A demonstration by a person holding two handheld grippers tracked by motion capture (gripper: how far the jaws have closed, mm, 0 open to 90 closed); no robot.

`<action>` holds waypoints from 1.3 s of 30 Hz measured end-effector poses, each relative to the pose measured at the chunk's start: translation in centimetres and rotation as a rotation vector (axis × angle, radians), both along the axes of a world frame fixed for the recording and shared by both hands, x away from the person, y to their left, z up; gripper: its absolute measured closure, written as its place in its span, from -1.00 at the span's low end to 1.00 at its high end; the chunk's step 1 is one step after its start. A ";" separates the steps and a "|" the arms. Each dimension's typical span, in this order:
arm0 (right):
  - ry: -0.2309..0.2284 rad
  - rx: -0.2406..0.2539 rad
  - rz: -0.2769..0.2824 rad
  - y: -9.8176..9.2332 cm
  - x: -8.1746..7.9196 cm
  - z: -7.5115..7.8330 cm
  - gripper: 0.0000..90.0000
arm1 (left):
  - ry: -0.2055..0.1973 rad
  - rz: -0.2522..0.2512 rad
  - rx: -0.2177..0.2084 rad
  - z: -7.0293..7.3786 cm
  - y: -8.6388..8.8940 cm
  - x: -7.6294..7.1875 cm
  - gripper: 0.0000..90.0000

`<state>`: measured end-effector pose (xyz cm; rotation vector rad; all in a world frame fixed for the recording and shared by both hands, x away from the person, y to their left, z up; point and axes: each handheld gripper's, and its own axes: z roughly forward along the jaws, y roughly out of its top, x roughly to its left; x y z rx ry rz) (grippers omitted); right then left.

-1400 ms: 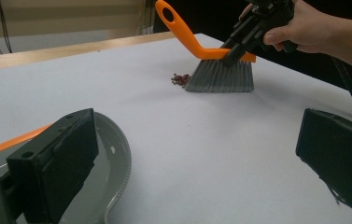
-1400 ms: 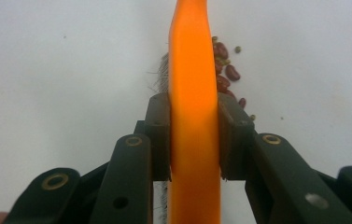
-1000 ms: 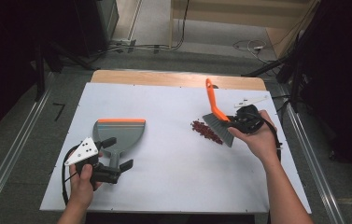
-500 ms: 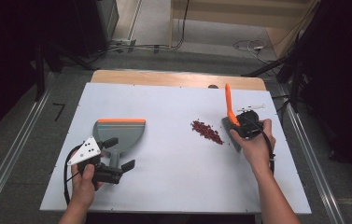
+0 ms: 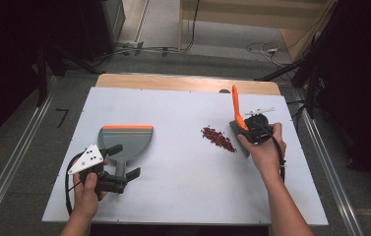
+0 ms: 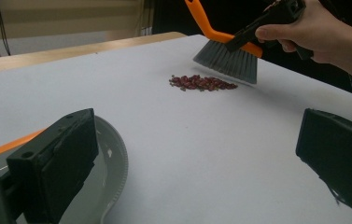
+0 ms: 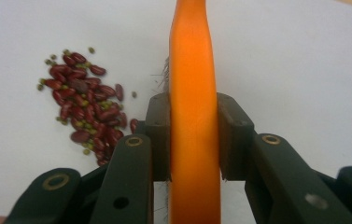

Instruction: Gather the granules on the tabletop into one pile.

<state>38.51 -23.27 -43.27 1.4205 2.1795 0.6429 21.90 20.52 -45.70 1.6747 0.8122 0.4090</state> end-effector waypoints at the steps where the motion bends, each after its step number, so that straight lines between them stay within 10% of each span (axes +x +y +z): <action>1: 0.009 -0.008 -0.007 0.0 0.1 -0.2 0.52 | -0.001 -0.002 0.001 0.0 0.0 0.0 -1.00; 19: 0.024 -0.025 0.061 3.2 0.3 -0.6 0.53 | -0.005 -0.004 -0.004 0.1 0.0 0.0 -1.00; 39: 0.008 -0.018 0.006 1.6 0.0 -0.7 0.53 | -0.002 -0.005 0.007 0.1 -0.2 0.0 -1.00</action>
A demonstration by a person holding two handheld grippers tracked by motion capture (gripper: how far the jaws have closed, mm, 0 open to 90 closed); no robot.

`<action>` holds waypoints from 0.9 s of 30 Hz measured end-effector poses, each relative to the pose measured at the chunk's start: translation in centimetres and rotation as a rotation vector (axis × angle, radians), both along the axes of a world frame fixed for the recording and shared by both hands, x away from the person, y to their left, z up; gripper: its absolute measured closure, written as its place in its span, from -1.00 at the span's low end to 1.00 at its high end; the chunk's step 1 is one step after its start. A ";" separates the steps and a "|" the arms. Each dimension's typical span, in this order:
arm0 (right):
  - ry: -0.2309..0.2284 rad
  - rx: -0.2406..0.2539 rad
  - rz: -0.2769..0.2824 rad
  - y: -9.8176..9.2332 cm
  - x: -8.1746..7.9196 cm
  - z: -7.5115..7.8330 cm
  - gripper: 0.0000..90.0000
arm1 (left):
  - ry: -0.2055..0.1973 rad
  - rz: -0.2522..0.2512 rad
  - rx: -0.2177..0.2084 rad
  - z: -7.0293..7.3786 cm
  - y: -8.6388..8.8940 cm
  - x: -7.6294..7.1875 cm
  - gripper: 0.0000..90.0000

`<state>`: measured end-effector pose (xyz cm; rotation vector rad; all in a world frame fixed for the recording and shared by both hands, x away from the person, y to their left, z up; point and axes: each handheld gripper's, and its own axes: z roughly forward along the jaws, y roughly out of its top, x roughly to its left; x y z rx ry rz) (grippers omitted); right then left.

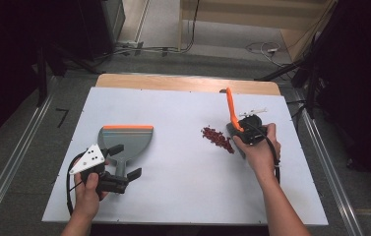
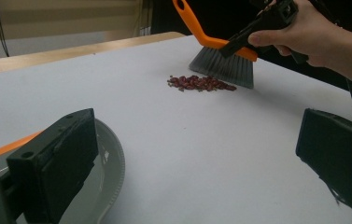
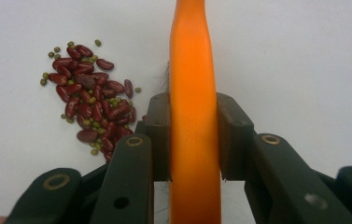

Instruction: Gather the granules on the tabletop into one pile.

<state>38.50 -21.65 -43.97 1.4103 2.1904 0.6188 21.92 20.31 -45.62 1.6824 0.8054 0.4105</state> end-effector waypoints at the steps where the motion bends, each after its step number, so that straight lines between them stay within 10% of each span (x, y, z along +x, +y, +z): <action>1: -0.002 0.000 0.006 0.2 0.0 0.0 0.53 | 0.000 0.000 -0.003 0.0 0.0 0.0 -1.00; 12: -0.005 0.014 0.042 1.4 0.0 0.4 0.53 | -0.002 0.005 -0.009 0.0 0.3 0.0 -1.00; 27: -0.061 0.085 0.044 -1.9 -1.8 2.5 0.53 | -0.002 0.007 -0.007 -0.1 0.2 0.0 -1.00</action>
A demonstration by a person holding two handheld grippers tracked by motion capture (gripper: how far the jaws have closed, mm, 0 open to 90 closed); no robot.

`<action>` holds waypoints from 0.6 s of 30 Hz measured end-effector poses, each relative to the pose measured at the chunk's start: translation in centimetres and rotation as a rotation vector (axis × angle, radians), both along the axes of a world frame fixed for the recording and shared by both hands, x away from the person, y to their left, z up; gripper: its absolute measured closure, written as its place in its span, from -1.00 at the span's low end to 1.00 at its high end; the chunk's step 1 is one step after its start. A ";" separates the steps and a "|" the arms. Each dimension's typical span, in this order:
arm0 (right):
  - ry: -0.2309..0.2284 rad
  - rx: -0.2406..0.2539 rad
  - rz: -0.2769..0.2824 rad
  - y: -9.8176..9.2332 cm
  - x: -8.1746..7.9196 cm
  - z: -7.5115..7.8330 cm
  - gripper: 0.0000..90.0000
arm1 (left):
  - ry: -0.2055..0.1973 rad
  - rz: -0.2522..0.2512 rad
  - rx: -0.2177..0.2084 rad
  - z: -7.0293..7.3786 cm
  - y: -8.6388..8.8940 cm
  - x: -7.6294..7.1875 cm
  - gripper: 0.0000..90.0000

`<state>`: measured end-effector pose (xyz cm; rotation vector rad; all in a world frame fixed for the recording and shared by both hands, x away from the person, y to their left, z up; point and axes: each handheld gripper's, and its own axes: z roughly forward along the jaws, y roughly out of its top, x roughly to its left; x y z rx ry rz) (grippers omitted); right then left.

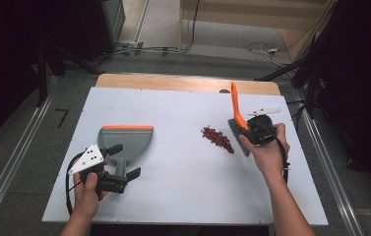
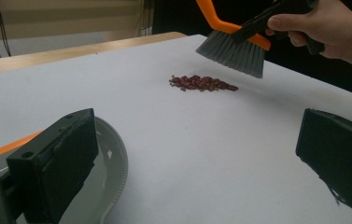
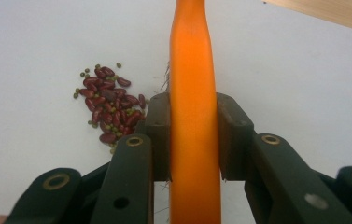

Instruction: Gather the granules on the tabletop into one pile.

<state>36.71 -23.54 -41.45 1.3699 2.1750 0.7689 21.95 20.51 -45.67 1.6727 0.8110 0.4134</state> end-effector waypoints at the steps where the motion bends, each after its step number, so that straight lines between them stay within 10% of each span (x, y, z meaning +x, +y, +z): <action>1: -0.001 0.006 -0.001 -0.3 -0.2 0.1 0.53 | 0.001 0.001 0.000 0.0 0.0 0.0 -1.00; 18: -0.032 0.116 -0.002 -4.8 -4.4 -0.5 0.53 | -0.006 0.014 -0.008 0.1 0.4 0.0 -1.00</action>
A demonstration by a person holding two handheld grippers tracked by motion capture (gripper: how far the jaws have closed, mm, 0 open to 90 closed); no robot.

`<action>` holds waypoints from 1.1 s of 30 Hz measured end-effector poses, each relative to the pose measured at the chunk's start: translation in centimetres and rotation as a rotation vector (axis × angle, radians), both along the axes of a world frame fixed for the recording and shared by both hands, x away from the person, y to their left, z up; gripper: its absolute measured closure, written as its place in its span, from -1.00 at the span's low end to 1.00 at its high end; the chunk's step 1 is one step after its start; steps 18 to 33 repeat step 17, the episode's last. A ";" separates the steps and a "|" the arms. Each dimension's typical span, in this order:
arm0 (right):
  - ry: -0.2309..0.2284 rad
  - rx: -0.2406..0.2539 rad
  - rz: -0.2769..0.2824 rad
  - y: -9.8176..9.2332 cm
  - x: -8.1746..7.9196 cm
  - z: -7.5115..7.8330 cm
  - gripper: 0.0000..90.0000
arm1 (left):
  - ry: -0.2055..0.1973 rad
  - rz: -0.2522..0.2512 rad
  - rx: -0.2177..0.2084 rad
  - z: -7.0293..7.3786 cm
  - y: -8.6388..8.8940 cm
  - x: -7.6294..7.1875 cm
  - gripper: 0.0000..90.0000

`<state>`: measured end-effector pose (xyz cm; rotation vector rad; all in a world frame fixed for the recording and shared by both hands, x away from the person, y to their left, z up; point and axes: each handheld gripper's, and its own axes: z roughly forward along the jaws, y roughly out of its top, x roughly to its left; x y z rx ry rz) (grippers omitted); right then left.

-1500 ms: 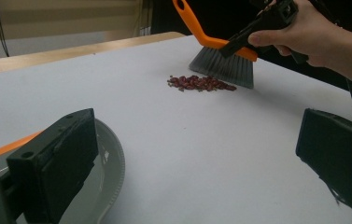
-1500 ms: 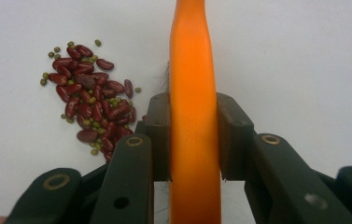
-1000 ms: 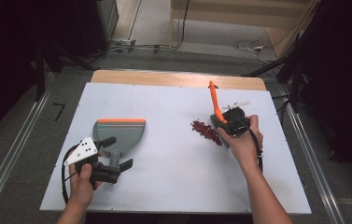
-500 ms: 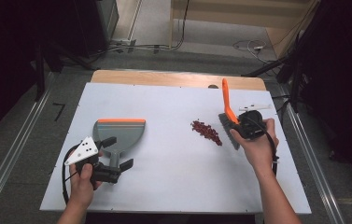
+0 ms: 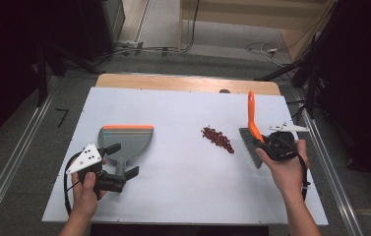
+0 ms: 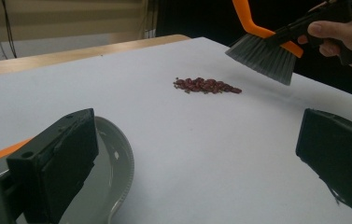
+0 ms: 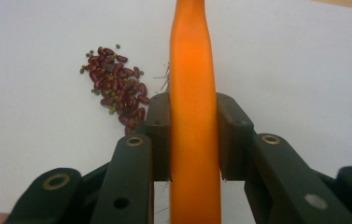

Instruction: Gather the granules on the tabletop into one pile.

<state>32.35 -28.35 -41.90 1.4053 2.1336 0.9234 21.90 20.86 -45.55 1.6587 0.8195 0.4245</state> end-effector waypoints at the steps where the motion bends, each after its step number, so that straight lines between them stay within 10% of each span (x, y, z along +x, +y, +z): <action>1: 0.000 0.011 -0.002 -0.2 -0.3 -0.1 0.53 | -0.001 0.001 0.000 0.0 0.0 0.0 -1.00; 33: 0.007 0.079 -0.030 -3.8 -2.8 -1.5 0.53 | -0.010 0.011 -0.003 0.3 0.5 -0.1 -1.00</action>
